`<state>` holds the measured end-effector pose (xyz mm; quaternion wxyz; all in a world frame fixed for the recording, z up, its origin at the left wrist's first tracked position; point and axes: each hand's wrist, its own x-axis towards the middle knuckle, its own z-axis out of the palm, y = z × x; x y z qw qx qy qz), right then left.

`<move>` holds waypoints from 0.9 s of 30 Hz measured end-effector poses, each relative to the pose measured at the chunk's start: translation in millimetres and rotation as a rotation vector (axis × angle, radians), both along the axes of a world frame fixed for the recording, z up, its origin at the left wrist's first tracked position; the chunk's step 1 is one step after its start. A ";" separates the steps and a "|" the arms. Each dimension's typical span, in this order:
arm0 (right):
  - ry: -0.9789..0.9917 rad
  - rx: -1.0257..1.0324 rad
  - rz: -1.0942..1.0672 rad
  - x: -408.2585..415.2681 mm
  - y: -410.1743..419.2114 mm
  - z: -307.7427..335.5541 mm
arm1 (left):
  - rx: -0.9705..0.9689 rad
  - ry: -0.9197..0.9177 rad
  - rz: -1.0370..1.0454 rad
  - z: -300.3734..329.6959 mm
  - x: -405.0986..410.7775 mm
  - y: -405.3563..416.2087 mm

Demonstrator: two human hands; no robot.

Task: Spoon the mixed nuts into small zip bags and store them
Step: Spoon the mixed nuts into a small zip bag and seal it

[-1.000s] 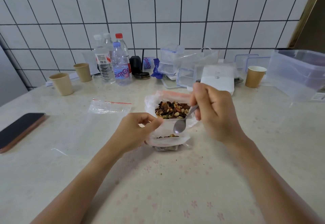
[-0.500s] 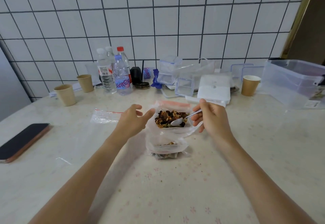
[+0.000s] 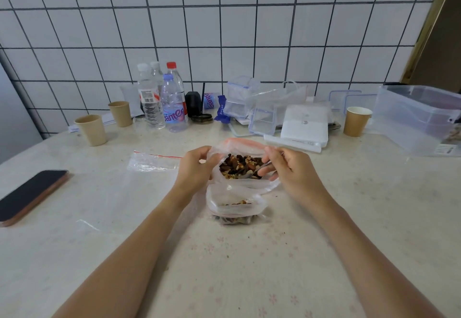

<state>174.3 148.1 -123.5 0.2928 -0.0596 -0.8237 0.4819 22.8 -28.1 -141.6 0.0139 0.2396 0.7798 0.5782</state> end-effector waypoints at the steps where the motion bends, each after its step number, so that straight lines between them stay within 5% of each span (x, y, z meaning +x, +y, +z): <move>1: 0.018 -0.021 -0.026 -0.3 1.8 0.6 | 0.011 -0.002 -0.003 -0.5 -0.1 -0.2; 27: -0.171 -0.688 0.025 -6.8 -8.2 -6.5 | 0.114 -0.050 -0.066 -1.4 4.1 2.9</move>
